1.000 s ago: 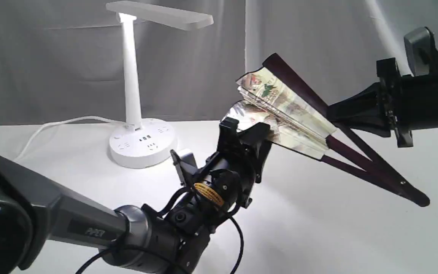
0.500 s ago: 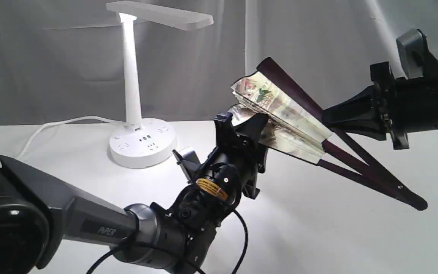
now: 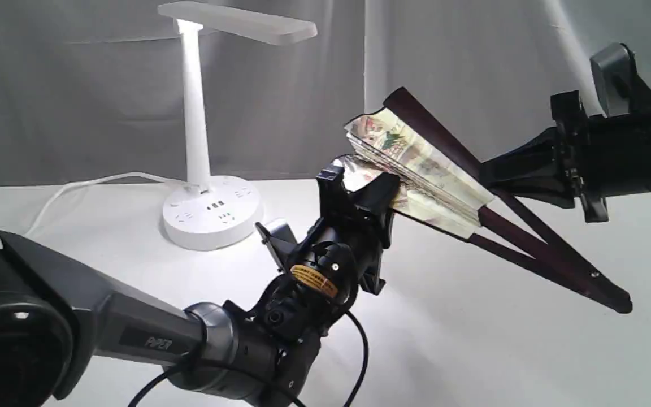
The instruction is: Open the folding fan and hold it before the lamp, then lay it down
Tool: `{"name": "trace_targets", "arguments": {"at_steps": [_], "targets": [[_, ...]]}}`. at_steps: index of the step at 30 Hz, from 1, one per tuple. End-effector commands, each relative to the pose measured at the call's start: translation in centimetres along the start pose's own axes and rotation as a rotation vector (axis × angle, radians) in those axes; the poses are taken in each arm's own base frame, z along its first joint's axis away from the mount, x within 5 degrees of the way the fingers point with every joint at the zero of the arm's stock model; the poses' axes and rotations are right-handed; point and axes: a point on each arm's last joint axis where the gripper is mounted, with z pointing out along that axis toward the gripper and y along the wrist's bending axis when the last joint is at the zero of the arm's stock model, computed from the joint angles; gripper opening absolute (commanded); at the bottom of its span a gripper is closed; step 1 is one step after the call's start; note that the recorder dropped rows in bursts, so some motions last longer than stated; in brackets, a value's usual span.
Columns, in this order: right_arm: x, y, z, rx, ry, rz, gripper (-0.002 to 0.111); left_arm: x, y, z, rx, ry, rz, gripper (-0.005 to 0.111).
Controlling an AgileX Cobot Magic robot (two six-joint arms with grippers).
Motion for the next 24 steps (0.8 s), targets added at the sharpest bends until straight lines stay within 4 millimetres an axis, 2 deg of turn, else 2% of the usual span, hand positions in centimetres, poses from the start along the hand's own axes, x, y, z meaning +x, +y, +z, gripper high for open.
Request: {"name": "trace_targets", "arguments": {"at_steps": [1,4,8,18,21,24], "targets": [[0.1,0.4,0.0,-0.015,0.003,-0.012,0.020,0.1,-0.2,0.1,0.014,0.021,-0.033,0.000],[0.1,0.4,0.0,-0.015,0.003,-0.012,0.035,0.5,-0.2,0.1,0.005,0.067,-0.031,0.000],[0.1,0.4,0.1,-0.018,0.002,-0.012,0.046,0.9,-0.1,0.0,-0.004,0.110,-0.042,0.000],[-0.9,0.1,0.1,0.012,-0.108,0.042,0.048,1.4,0.0,-0.1,-0.018,0.169,-0.046,0.000],[-1.0,-0.8,0.5,-0.003,-0.112,0.100,0.048,1.2,0.0,0.0,-0.017,0.169,-0.042,0.000],[-0.7,-2.4,1.4,-0.026,-0.090,0.172,0.048,1.0,-0.1,0.0,-0.017,0.168,-0.040,0.000]]}}
